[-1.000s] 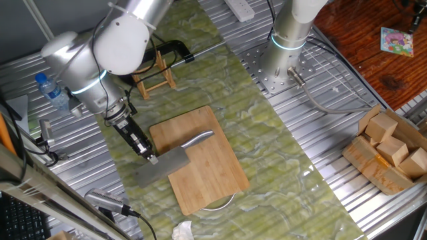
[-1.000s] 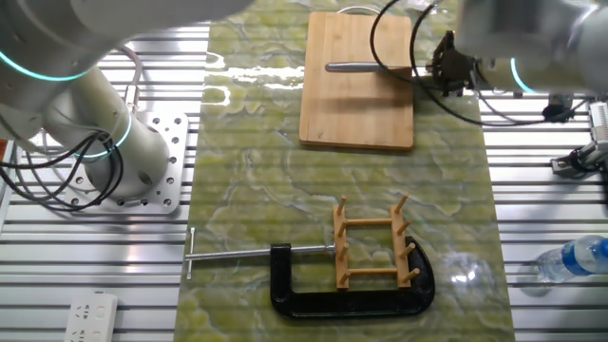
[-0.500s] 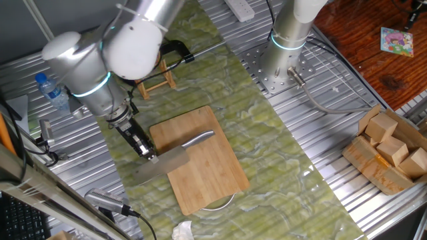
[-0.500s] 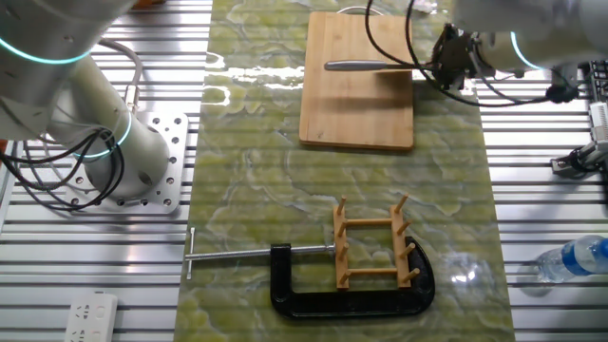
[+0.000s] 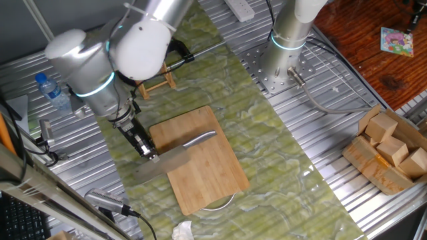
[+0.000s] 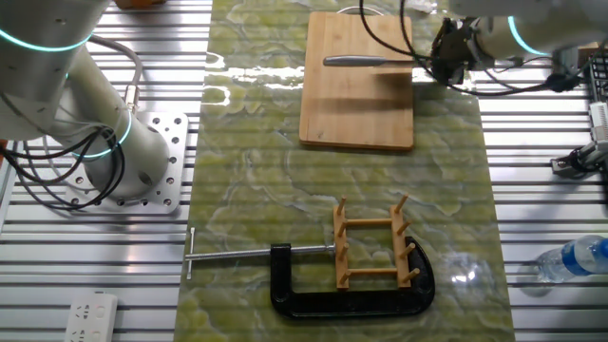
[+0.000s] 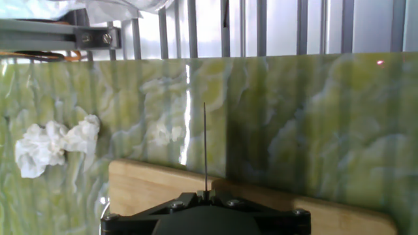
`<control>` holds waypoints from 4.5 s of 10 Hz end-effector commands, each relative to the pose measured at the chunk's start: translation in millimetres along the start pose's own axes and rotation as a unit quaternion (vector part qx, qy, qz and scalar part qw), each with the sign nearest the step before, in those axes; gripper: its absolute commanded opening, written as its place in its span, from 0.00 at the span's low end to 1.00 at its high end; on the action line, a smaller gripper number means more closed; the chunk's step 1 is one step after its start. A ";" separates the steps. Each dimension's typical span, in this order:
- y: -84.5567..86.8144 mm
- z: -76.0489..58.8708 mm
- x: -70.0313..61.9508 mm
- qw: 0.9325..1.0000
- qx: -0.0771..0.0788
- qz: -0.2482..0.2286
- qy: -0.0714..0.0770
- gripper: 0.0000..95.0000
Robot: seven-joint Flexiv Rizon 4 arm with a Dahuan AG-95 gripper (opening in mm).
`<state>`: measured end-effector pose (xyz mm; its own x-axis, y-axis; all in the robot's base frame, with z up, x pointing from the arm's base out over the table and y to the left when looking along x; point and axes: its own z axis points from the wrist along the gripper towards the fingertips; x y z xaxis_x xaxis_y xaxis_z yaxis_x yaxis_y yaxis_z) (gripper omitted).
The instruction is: Put the knife on the knife rack
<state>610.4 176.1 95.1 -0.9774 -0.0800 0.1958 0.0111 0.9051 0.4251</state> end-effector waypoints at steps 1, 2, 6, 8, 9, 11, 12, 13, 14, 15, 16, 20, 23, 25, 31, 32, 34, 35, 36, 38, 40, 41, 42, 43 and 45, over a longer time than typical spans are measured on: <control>1.8 -4.5 3.5 0.999 0.030 -0.012 0.009 0.00; -0.2 -6.5 6.4 0.999 0.041 -0.019 0.011 0.00; -10.0 -18.7 22.4 0.993 0.093 -0.063 0.022 0.00; -14.2 -22.9 28.8 0.990 0.113 -0.078 0.028 0.00; -19.1 -24.8 34.9 0.988 0.124 -0.087 0.032 0.00; -25.9 -30.5 43.0 0.987 0.128 -0.095 0.034 0.00; -27.9 -32.7 45.1 0.986 0.129 -0.095 0.034 0.00; -32.2 -37.6 49.8 0.987 0.132 -0.089 0.032 0.00; -38.6 -42.1 53.9 0.986 0.137 -0.086 0.030 0.00; -45.3 -46.1 57.4 0.985 0.142 -0.087 0.030 0.00; -50.6 -48.7 58.8 0.985 0.143 -0.090 0.030 0.00; -53.9 -50.5 59.0 0.987 0.146 -0.065 0.026 0.00; -53.9 -50.5 59.0 0.989 0.150 0.012 0.002 0.00; -53.9 -50.5 59.0 0.986 0.163 0.042 -0.011 0.00; -53.9 -50.5 59.0 0.984 0.171 0.043 -0.041 0.00; -53.9 -50.5 59.0 0.984 0.173 0.032 -0.037 0.00; -53.9 -50.5 59.0 0.981 0.192 -0.004 -0.018 0.00; -53.9 -50.5 59.0 0.981 0.193 -0.012 -0.013 0.00; -53.9 -50.5 59.0 0.981 0.195 -0.020 -0.005 0.00; -75.6 -71.6 71.7 0.981 0.190 -0.028 0.008 0.00; -95.8 -82.4 84.1 0.981 0.191 -0.031 0.011 0.00; -111.2 -89.6 94.1 0.981 0.191 -0.040 0.014 0.00; -115.0 -92.3 97.3 0.980 0.193 -0.042 0.016 0.00; -124.9 -102.0 109.0 0.979 0.195 -0.049 0.021 0.00; -134.5 -107.7 121.3 0.978 0.198 -0.059 0.023 0.00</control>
<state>515.1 0.0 156.7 -0.9557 -0.2065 0.2097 -0.1953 0.9780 0.0729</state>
